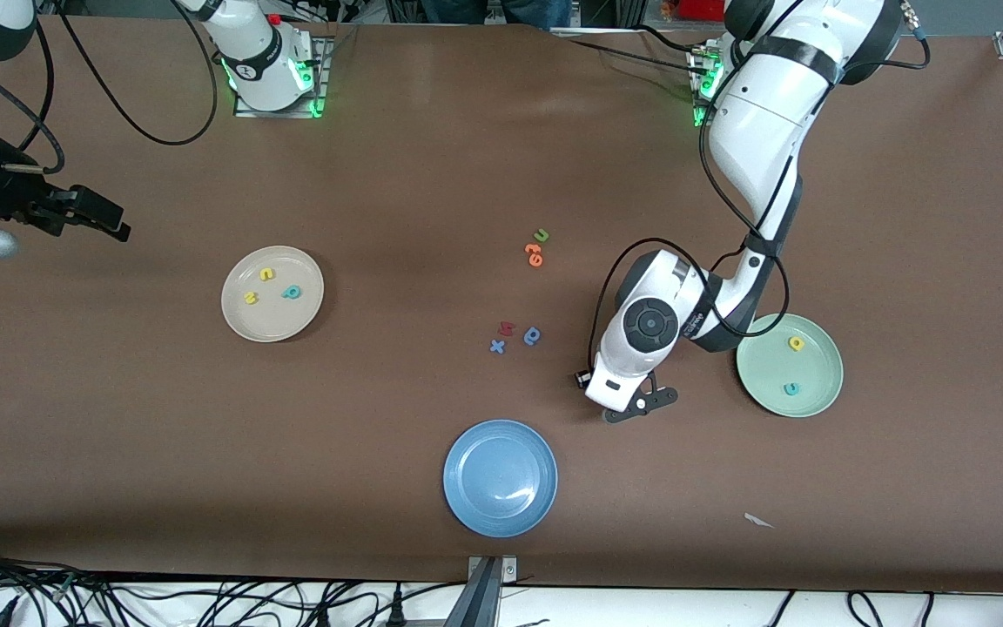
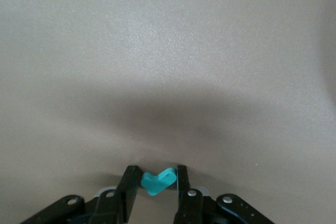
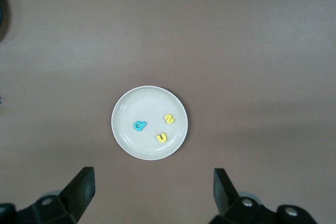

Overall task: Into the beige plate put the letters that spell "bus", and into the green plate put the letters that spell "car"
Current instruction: 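Lift the teal letter with the left gripper and carry it toward the green plate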

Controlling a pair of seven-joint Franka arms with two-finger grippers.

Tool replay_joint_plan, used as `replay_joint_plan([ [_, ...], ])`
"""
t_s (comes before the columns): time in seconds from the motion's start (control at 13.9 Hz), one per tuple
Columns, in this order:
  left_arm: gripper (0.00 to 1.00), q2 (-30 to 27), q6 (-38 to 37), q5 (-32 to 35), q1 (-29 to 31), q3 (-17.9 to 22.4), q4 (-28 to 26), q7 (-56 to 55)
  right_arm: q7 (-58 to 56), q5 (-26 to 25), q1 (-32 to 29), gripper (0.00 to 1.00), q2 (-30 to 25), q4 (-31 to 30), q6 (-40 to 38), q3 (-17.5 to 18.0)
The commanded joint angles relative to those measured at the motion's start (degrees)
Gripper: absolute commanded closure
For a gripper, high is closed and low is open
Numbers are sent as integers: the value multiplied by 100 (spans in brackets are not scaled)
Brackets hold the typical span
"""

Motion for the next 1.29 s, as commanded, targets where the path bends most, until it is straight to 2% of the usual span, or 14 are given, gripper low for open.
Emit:
replay_joint_plan([
  [0.0, 66, 103, -61, -97, -86, 76, 157, -44, -39, -18, -53, 0, 51, 124, -109, 16],
  [0.72, 73, 16, -105, -71, -25, 76, 157, 17, -56, -18, -53, 0, 60, 124, -109, 16],
  [1.22, 74, -371, -1009, -62, 633, 85, 131, 1877, -47, -18, -53, 0, 51, 115, -118, 16],
])
